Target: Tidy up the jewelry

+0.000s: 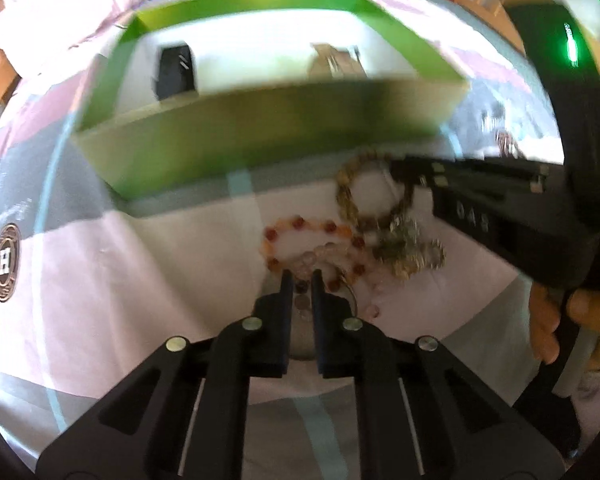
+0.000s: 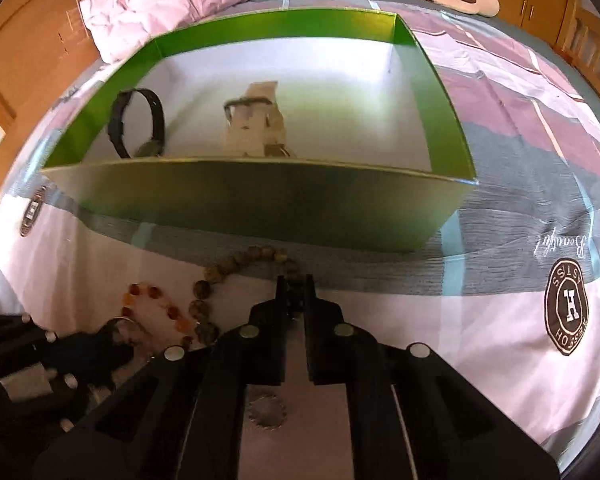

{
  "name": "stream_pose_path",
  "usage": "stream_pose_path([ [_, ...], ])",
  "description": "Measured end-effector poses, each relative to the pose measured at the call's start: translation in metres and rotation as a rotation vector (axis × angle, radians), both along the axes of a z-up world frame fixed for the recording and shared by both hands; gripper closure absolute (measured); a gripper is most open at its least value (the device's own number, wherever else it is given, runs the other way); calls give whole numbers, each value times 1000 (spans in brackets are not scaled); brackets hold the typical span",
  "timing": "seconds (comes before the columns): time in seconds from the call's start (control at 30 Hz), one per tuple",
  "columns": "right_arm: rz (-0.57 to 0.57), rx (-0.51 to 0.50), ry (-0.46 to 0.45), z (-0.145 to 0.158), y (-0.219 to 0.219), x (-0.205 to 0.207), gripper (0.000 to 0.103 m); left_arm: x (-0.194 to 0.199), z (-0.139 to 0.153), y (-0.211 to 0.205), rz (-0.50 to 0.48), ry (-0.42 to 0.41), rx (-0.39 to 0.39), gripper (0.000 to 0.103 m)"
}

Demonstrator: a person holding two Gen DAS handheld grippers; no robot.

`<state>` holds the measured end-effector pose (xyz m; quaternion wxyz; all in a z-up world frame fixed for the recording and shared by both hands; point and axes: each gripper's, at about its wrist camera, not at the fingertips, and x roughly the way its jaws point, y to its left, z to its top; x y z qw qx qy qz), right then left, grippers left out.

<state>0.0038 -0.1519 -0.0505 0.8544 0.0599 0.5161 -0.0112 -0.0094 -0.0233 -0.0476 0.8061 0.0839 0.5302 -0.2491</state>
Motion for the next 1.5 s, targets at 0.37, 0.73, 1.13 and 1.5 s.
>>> stream_pose_path([
  [0.37, -53, 49, -74, 29, -18, -12, 96, 27, 20, 51, 158, -16, -81, 96],
  [0.73, -164, 36, 3, 20, -43, -17, 62, 33, 12, 54, 229, -58, 44, 66],
  [1.13, -90, 10, 32, 10, -21, -15, 52, 23, 20, 29, 171, -202, 145, 45],
  [1.5, -36, -30, 41, 3, -5, -13, 38, 14, 21, 16, 136, -272, 195, 37],
])
